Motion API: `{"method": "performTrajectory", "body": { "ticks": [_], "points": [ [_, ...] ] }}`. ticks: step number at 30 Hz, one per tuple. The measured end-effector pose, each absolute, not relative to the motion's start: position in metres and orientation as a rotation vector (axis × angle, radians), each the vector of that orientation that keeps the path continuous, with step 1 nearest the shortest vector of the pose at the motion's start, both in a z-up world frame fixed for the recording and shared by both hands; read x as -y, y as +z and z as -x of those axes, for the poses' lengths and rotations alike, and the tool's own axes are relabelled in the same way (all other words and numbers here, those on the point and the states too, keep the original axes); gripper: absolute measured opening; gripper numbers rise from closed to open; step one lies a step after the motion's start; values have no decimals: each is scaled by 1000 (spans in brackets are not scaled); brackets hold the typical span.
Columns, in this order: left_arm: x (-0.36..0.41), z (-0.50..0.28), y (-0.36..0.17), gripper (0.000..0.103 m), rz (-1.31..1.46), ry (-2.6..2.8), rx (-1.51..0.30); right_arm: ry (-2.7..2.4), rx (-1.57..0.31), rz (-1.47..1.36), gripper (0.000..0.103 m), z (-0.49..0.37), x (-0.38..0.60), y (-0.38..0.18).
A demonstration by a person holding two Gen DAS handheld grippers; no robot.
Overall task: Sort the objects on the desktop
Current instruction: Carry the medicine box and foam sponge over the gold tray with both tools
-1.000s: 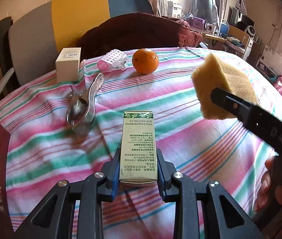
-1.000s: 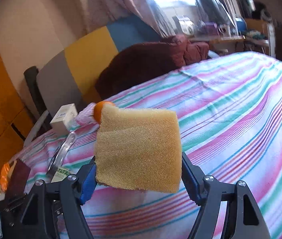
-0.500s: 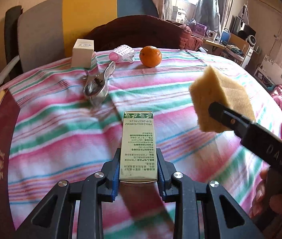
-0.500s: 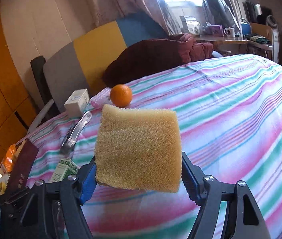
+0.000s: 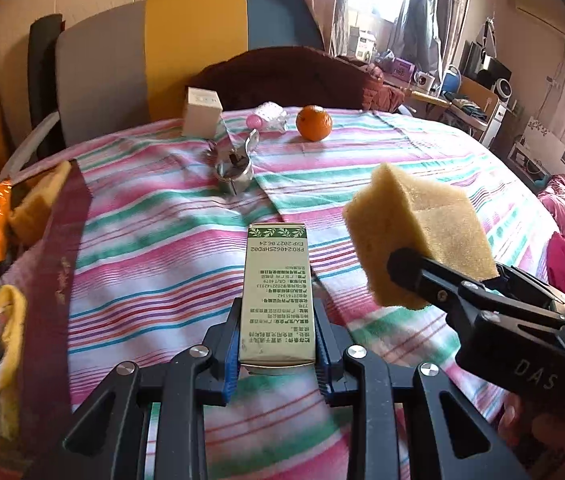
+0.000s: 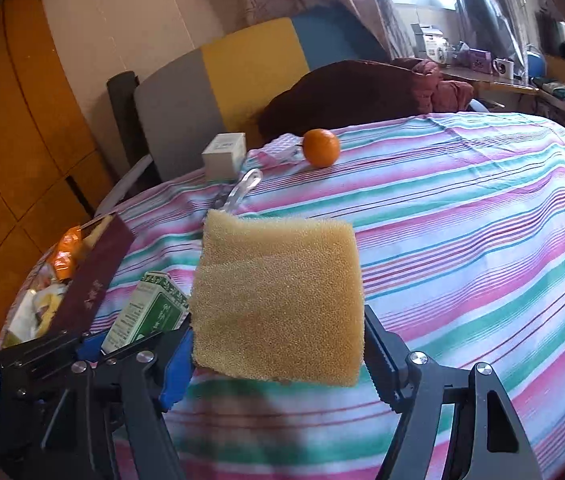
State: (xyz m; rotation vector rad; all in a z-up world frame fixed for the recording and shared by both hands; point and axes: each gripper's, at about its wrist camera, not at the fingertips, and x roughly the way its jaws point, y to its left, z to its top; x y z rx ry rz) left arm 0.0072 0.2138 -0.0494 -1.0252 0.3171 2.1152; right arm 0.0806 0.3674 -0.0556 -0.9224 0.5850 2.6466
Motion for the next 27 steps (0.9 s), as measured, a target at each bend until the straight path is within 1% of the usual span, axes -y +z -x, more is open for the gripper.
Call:
{"method": "performTrajectory", "body": {
  "ticks": [14, 27],
  "points": [
    [-134, 3, -27, 30, 1039, 2230, -192, 2771, -534, 984, 74, -65, -307, -31],
    [-31, 18, -8, 30, 1022, 2379, 4, 2934, -420, 1093, 74, -34, -243, -14]
  ]
}}
